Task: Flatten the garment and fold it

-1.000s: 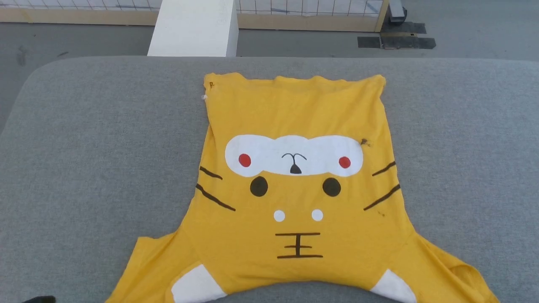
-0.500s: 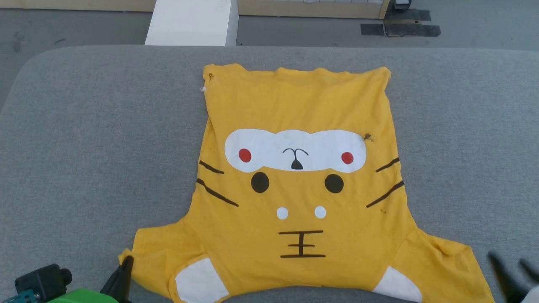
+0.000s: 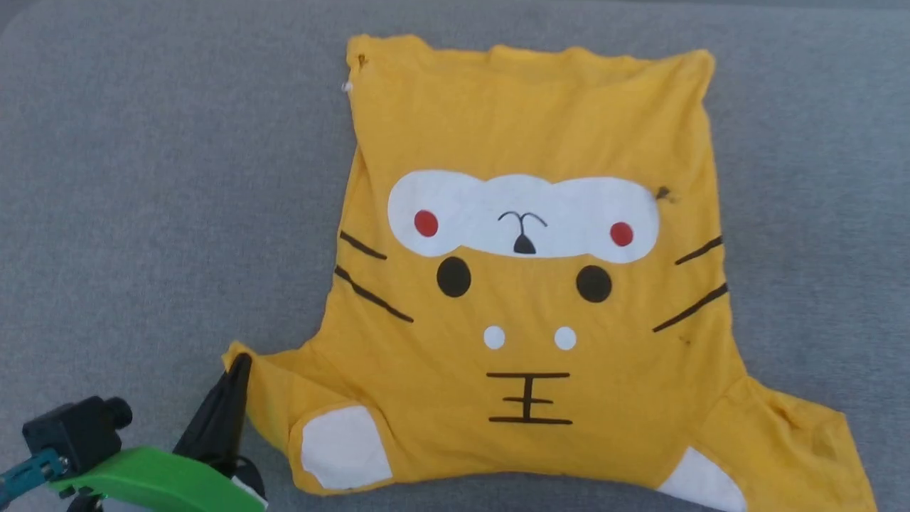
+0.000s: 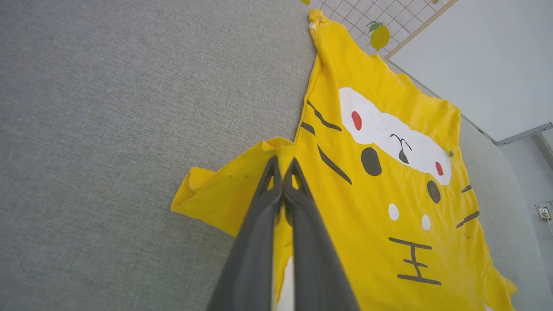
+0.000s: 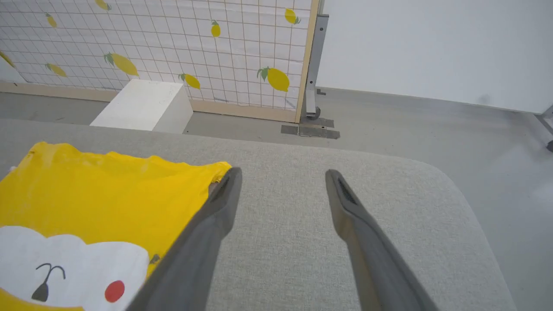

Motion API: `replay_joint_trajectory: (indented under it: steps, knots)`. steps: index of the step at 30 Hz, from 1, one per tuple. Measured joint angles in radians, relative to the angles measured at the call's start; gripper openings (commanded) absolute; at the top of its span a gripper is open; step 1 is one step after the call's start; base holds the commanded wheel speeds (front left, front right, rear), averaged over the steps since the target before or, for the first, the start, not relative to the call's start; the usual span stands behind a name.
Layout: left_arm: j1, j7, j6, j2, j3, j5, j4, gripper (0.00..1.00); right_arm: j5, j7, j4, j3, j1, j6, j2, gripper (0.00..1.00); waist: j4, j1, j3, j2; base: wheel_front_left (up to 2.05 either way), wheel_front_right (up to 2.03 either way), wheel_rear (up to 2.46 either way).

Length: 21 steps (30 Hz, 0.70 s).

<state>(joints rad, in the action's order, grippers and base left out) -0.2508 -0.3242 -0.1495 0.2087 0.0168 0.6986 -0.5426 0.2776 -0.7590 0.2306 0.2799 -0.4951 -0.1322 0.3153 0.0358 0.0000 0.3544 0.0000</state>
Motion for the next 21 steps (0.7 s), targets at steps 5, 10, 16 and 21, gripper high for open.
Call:
replay_joint_trajectory:
  steps: [5,10,16,21]
  knots:
    - [0.046,0.001,0.009,-0.014,0.032,-0.006,-0.010,0.00,-0.052,-0.062,-0.164,-0.011,-0.205,0.000,-0.040,1.00,0.032,0.0000,0.075,0.0000,0.00,0.00,0.00]
    - [0.081,0.011,0.018,-0.021,0.053,-0.012,0.018,0.00,-0.137,-0.078,-0.290,-0.002,-0.332,0.000,-0.092,1.00,0.078,0.0000,0.147,0.0000,0.00,0.00,0.00]
    - [0.121,0.027,0.036,-0.033,0.084,-0.013,0.058,0.00,-0.221,-0.104,-0.391,0.048,-0.380,0.000,-0.118,1.00,0.138,0.0000,0.214,0.0000,0.00,0.00,0.00]
    - [0.144,0.031,0.045,-0.041,0.102,-0.014,0.087,0.00,-0.268,-0.113,-0.427,0.067,-0.399,0.000,-0.120,1.00,0.183,0.0001,0.257,0.0000,0.00,0.00,0.00]
